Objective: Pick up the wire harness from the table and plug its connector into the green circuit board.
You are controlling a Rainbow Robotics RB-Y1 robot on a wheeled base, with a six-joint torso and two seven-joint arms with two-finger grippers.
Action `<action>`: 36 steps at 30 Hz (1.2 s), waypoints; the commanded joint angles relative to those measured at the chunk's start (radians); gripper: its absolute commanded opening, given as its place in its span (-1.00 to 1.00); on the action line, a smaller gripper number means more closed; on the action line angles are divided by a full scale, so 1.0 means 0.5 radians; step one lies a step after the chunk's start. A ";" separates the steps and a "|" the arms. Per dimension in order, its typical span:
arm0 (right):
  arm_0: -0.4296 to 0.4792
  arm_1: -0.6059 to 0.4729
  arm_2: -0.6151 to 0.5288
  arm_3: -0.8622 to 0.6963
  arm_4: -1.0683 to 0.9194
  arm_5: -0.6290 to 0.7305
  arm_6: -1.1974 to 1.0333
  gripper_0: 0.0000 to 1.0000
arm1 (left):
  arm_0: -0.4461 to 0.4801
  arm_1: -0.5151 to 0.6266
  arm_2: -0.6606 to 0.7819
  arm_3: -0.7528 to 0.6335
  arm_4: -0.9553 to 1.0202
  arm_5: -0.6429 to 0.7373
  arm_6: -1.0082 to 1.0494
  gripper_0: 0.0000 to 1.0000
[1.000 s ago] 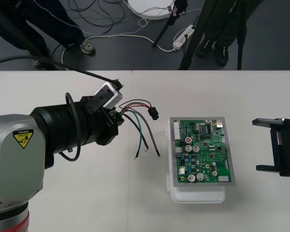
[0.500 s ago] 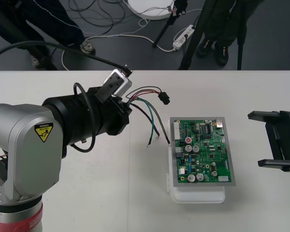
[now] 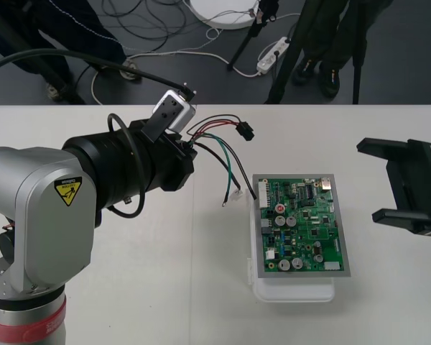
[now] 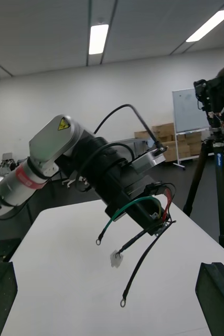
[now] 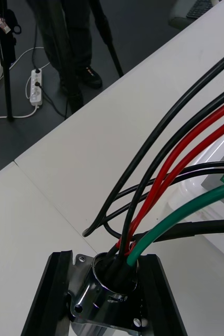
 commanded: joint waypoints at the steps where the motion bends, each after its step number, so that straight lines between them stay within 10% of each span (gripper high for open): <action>1: 0.213 -0.071 -0.247 -0.291 0.004 0.235 -0.209 1.00 | -0.073 -0.059 -0.034 -0.072 -0.013 0.116 0.186 -1.00; 36: 0.587 0.138 -0.395 -1.816 -0.054 2.466 -0.538 1.00 | -0.073 -0.053 -0.071 -0.066 0.058 0.184 0.330 -1.00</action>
